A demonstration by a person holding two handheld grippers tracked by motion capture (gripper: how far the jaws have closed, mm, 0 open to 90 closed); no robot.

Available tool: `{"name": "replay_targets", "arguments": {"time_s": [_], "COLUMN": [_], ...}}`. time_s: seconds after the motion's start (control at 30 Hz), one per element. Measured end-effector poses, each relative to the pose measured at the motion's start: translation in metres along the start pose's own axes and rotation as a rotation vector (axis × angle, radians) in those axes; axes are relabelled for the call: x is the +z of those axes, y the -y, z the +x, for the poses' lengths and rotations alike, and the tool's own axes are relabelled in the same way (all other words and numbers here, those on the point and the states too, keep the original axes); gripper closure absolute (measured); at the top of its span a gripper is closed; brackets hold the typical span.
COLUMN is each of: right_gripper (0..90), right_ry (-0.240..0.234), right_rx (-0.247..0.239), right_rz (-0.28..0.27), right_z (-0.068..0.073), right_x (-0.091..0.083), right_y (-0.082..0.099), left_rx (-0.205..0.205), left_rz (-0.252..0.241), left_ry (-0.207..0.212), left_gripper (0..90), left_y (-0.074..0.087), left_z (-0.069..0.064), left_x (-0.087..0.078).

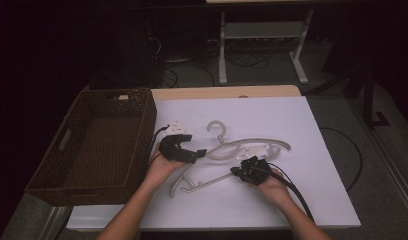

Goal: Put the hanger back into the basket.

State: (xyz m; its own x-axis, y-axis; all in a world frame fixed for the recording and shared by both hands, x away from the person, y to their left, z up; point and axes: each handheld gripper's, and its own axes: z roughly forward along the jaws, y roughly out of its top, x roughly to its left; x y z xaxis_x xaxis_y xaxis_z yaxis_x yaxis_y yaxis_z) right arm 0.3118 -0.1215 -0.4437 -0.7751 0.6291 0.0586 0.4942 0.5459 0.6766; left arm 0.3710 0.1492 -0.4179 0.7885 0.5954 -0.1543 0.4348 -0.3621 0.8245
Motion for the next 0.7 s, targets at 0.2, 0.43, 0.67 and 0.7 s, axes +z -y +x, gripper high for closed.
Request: {"name": "replay_targets", "arguments": {"time_s": [0.2,0.43,0.67,0.7], "right_gripper": [89.5,89.5,89.5,89.5], "right_ry": [-0.001,0.0,-0.004,-0.002], "right_rx": [0.002,0.004,0.002,0.002], "right_rz": [0.002,0.006,0.003,0.004], "right_z": [0.0,0.001,0.0,0.0], "right_x": [0.0,0.0,0.0,0.0], "right_y": [0.0,0.0,0.0,0.0], "left_rx": [0.036,0.066,0.112,0.118], "left_rz": [0.089,0.146,0.199,0.207], "left_ry": [0.019,0.042,0.051,0.057], "left_gripper": [16.3,25.1,39.1,42.6], "left_y": [0.002,0.004,0.006,0.006], "left_z": [-0.002,-0.006,-0.008,-0.008], "left_x": [0.009,0.016,0.023,0.024]}}
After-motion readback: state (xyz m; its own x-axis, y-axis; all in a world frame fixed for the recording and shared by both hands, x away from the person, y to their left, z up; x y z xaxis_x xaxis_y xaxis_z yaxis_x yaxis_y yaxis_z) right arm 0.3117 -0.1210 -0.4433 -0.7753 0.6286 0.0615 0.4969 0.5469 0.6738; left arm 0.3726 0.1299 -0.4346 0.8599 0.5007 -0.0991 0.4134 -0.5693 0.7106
